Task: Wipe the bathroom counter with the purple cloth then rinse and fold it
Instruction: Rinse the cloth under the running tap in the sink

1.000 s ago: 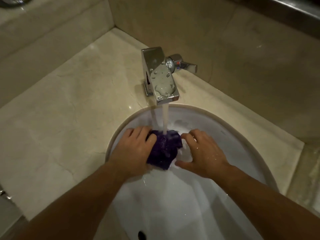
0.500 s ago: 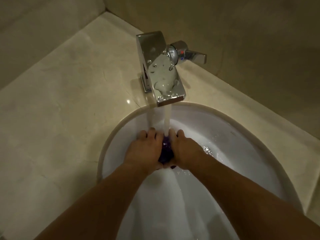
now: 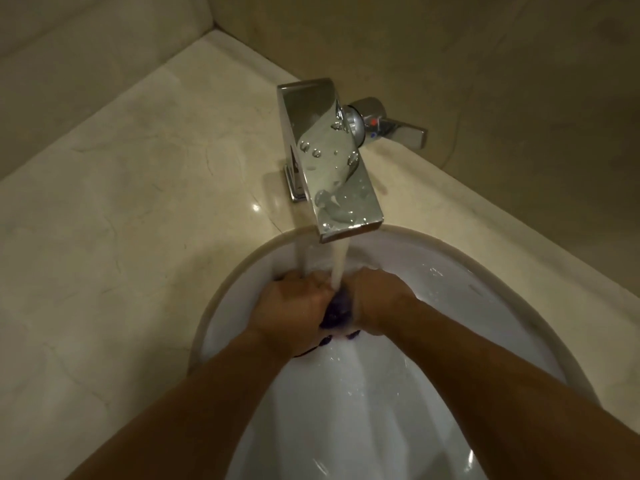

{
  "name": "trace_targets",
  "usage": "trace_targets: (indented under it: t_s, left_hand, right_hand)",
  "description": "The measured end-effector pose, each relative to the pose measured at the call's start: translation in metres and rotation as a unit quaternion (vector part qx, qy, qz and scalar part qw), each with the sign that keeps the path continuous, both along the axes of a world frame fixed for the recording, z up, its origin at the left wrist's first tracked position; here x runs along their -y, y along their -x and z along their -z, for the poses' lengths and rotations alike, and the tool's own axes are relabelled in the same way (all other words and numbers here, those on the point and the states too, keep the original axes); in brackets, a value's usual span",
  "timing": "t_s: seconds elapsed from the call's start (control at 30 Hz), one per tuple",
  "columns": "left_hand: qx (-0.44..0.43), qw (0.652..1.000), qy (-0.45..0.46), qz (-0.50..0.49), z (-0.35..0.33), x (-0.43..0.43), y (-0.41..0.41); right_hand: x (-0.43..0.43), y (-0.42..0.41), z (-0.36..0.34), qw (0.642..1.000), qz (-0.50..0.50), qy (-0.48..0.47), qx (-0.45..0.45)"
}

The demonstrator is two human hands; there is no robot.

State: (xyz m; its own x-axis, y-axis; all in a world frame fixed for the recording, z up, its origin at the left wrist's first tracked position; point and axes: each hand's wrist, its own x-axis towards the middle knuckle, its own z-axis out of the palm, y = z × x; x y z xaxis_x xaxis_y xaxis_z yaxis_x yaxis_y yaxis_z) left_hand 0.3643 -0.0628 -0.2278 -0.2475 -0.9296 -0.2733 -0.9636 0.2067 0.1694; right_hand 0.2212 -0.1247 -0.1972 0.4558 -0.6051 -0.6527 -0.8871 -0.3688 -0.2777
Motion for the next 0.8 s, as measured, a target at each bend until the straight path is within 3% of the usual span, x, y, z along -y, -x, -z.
trace_targets:
  t_s: [0.13, 0.2, 0.27, 0.33, 0.47, 0.63, 0.8]
  left_hand:
    - [0.007, 0.999, 0.025, -0.045, -0.02, -0.01, 0.001]
    - [-0.001, 0.992, 0.108, -0.067, -0.032, -0.014, -0.002]
    - [-0.015, 0.98, 0.194, -0.033, -0.044, -0.018, -0.009]
    - [-0.01, 0.978, 0.209, 0.017, -0.054, -0.025, -0.017]
    - [-0.013, 0.989, 0.136, 0.048, -0.053, -0.036, -0.018]
    - [-0.023, 0.998, 0.039, -0.045, -0.042, -0.03, 0.006]
    - [-0.059, 0.987, -0.113, -0.1, -0.03, -0.018, 0.02]
  right_hand:
    - [-0.021, 0.007, 0.002, 0.992, 0.029, 0.118, 0.015]
    - [-0.032, 0.014, -0.002, 0.98, 0.076, 0.17, 0.076]
    - [-0.039, 0.026, -0.008, 0.961, 0.074, 0.239, 0.118]
    - [-0.048, 0.041, -0.013, 0.952, 0.025, 0.286, 0.106]
    - [-0.062, 0.054, 0.0, 0.962, -0.044, 0.26, 0.078]
    - [-0.058, 0.029, 0.023, 0.976, -0.004, 0.2, 0.087]
    - [-0.046, 0.0, 0.027, 0.987, -0.007, 0.16, 0.03]
